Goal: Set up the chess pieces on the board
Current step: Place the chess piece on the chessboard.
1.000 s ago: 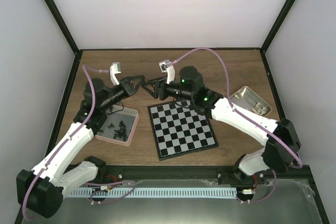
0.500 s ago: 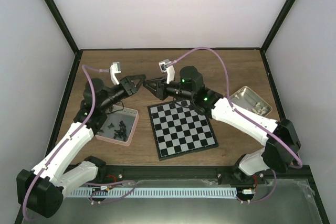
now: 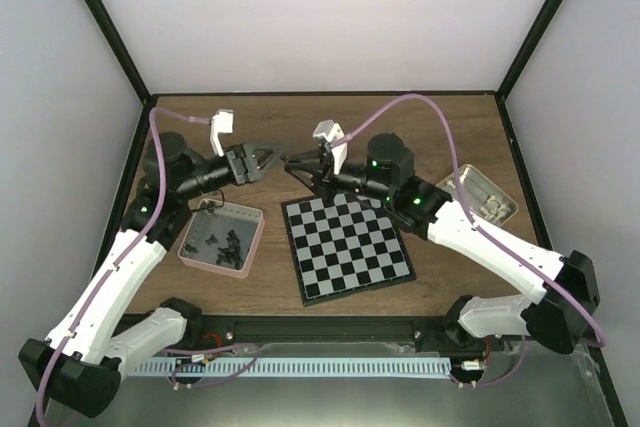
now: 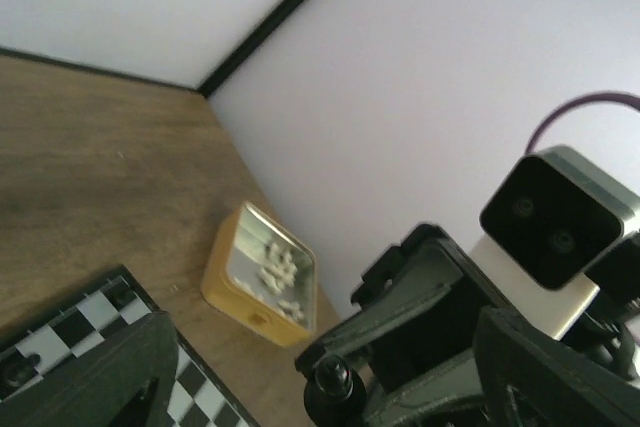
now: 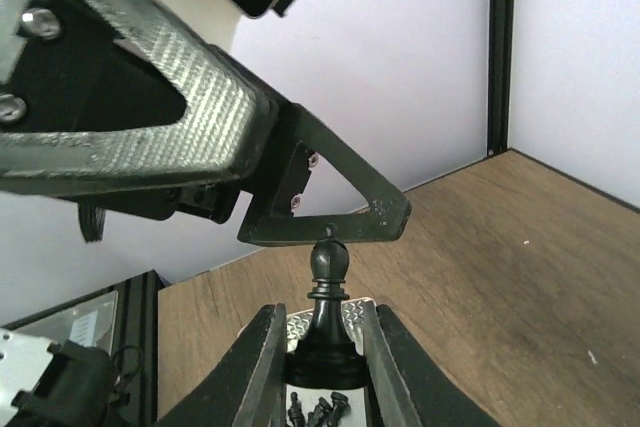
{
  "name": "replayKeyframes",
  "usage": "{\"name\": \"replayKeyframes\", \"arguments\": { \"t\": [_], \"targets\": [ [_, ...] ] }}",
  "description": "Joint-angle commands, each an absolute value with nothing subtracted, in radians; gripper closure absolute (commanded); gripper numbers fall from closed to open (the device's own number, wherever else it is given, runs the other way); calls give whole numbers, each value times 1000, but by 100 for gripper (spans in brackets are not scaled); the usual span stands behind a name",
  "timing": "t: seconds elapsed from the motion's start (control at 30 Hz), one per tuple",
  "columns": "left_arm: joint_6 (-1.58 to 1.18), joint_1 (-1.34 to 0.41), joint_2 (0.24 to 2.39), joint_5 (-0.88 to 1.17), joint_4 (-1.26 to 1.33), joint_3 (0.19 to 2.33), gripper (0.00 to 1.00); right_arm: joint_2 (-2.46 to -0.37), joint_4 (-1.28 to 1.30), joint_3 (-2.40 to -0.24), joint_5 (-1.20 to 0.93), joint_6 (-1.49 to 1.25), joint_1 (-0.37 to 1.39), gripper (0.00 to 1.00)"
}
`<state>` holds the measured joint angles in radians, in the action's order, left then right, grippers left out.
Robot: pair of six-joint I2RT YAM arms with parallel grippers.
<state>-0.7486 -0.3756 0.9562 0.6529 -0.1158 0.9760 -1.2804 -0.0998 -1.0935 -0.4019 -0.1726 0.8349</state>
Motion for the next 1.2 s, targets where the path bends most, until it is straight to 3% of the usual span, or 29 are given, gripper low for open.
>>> {"name": "replayKeyframes", "arguments": {
  "t": [0.0, 0.33, 0.5, 0.73, 0.97, 1.03, 1.1, 1.17],
  "targets": [
    [-730, -367, 990, 852, -231, 1025, 23, -1232, -78, -1066, -434, -6, 842, 83],
    [-771, -358, 1017, 939, -291, 1035, 70, -1211, -56, -1060, -460, 58, 842, 83],
    [-823, -358, 1020, 918, -253, 1006, 76, -1212, -31, -1061, -472, 86, 842, 83],
    [-831, -359, 1042, 904, -241, 996, 72, -1228, -5, -1070, -475, 113, 842, 84],
    [-812, -359, 1057, 901, -234, 977, 94, -1250, 3, -1069, -458, 107, 842, 83],
    [-792, -358, 1061, 889, -238, 978, 96, -1255, 3, -1068, -435, 84, 842, 73],
    [-757, -359, 1066, 868, -253, 983, 96, -1259, 17, -1067, -401, 47, 841, 47],
    [-693, -359, 1074, 799, -306, 1002, 96, -1246, 16, -1045, -369, 5, 839, 37]
  ]
}}
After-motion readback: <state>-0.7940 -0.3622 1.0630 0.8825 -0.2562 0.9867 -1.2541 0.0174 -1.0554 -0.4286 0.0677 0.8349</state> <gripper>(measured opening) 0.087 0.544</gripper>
